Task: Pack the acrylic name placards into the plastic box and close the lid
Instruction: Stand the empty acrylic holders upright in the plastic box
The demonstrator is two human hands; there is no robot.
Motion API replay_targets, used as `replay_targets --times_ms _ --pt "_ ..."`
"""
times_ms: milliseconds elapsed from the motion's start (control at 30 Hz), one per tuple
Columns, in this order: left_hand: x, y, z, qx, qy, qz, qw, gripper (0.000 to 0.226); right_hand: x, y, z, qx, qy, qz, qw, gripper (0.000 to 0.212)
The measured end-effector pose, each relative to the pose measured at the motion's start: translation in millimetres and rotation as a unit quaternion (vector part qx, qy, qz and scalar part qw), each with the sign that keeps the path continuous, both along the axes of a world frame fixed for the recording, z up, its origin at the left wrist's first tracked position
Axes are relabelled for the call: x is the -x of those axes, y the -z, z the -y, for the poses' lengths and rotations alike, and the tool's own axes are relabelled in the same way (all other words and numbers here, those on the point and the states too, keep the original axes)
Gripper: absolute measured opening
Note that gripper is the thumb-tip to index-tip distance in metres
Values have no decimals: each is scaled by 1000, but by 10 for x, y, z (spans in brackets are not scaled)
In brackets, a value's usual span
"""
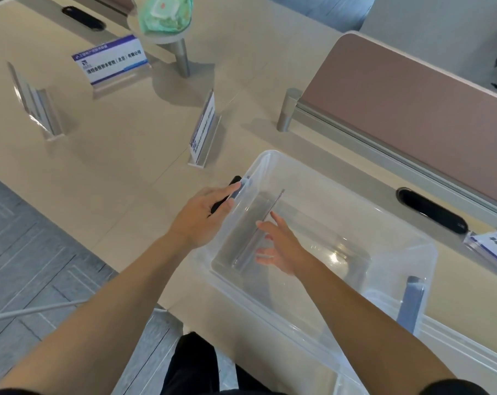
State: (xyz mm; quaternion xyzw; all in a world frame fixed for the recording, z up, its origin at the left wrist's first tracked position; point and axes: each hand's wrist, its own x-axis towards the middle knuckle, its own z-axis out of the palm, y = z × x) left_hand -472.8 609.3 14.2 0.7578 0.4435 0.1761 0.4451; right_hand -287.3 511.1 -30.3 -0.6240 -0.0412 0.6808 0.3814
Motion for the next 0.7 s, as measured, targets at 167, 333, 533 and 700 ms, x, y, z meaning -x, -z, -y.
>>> replay_targets --times_ms 167,333,533,700 --pt "8 6 -8 4 3 -8 1000 37 77 -23 -101 -2 -5 -11 1000 77" --pt "7 -7 -4 7 12 -7 1000 37 128 -2 -175 -5 -20 2 1000 79" --pt "8 12 -33 16 22 -37 999 42 177 48 -266 0 -16 11 1000 81" --pt "4 10 -34 5 25 -42 999 45 197 107 -281 -7 1 23 1000 84"
